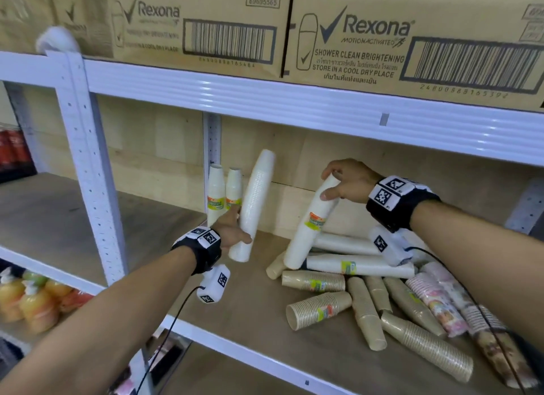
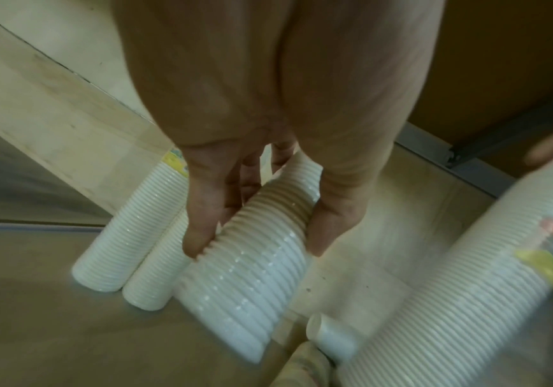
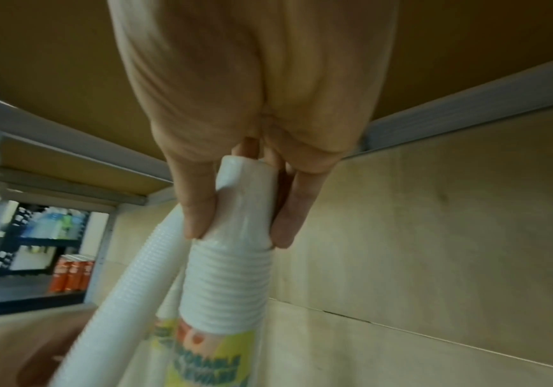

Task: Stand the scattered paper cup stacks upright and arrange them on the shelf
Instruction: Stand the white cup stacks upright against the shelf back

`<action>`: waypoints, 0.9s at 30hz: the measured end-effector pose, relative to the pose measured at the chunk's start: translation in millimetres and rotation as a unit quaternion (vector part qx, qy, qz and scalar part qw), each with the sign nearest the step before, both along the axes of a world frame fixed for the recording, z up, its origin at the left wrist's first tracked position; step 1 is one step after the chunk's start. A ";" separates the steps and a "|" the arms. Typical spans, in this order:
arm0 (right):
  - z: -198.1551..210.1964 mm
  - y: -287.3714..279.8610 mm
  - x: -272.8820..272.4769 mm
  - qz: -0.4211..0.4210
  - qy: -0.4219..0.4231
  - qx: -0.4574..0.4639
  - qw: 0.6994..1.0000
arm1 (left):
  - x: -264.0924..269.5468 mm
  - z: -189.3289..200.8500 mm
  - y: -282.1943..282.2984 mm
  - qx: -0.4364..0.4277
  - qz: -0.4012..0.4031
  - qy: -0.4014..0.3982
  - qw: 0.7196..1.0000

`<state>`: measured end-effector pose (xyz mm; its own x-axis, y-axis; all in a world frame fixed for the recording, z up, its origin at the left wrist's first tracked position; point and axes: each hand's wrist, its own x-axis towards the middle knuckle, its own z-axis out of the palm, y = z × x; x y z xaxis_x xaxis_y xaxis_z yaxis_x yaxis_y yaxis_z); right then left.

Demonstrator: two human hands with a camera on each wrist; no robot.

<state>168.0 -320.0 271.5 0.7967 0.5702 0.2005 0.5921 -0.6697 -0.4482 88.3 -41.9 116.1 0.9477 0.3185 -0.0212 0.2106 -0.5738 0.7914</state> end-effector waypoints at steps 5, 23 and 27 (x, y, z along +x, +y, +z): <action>-2.7 62.3 -3.0 0.022 -0.007 0.058 0.998 | -11.7 -5.1 25.5 -0.020 0.005 0.008 1.000; -43.0 206.7 2.1 0.095 -0.013 0.033 0.995 | -9.7 -42.8 88.6 0.003 0.108 -0.013 0.994; -51.4 216.9 6.3 0.096 -0.007 0.021 0.995 | -5.2 -53.8 91.8 -0.001 0.098 -0.011 0.995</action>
<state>174.2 -103.1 220.2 0.6701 0.7028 0.2388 0.7146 -0.5236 -0.4640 83.1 49.9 62.3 0.8672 0.4980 -0.0020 0.3011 -0.5211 0.7986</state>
